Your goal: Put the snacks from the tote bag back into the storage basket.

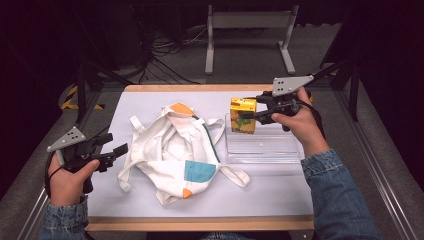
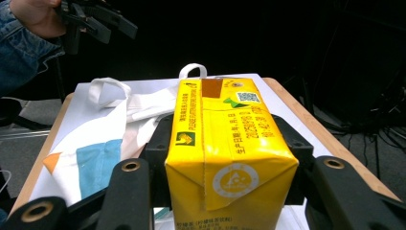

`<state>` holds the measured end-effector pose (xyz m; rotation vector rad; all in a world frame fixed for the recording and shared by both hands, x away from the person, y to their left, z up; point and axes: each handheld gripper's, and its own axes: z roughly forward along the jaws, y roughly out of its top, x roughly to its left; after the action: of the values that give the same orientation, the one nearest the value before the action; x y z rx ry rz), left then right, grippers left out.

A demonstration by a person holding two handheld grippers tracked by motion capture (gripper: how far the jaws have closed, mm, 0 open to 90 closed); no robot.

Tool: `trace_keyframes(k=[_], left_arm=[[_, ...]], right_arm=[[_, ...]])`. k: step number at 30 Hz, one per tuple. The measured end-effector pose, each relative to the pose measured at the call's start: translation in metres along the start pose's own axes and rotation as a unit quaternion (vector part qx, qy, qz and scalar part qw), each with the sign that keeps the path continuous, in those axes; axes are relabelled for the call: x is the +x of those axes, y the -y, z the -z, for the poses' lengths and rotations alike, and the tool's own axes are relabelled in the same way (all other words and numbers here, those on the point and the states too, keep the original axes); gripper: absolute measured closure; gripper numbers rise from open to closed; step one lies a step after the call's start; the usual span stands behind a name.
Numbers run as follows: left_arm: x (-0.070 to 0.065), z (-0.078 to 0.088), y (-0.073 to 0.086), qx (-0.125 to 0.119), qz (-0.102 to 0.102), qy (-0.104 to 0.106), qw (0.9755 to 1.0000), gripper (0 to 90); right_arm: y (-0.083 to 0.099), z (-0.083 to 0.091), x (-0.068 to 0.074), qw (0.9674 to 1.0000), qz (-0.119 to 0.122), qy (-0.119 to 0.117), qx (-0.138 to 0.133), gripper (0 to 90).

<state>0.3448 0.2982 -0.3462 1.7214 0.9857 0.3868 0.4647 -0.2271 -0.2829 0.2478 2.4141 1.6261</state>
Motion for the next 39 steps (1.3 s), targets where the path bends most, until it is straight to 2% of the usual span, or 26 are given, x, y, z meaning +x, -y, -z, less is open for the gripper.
trace_keyframes(k=[8, 29, 39], left_arm=[[0.0, -0.002, 0.0, 0.002, -0.001, 0.0, 1.0, 24.0], [0.0, -0.003, -0.001, 0.004, -0.002, 0.0, 1.0, 24.0], [0.0, -0.003, 0.0, 0.004, -0.002, 0.001, 1.0, 24.0]], right_arm=[[0.018, 0.002, -0.007, 0.9998, -0.017, -0.014, -0.002, 52.1], [0.057, -0.009, -0.011, 0.9996, -0.023, -0.012, 0.014, 52.1], [0.066, -0.017, -0.009, 0.9993, -0.022, -0.017, 0.026, 52.1]])
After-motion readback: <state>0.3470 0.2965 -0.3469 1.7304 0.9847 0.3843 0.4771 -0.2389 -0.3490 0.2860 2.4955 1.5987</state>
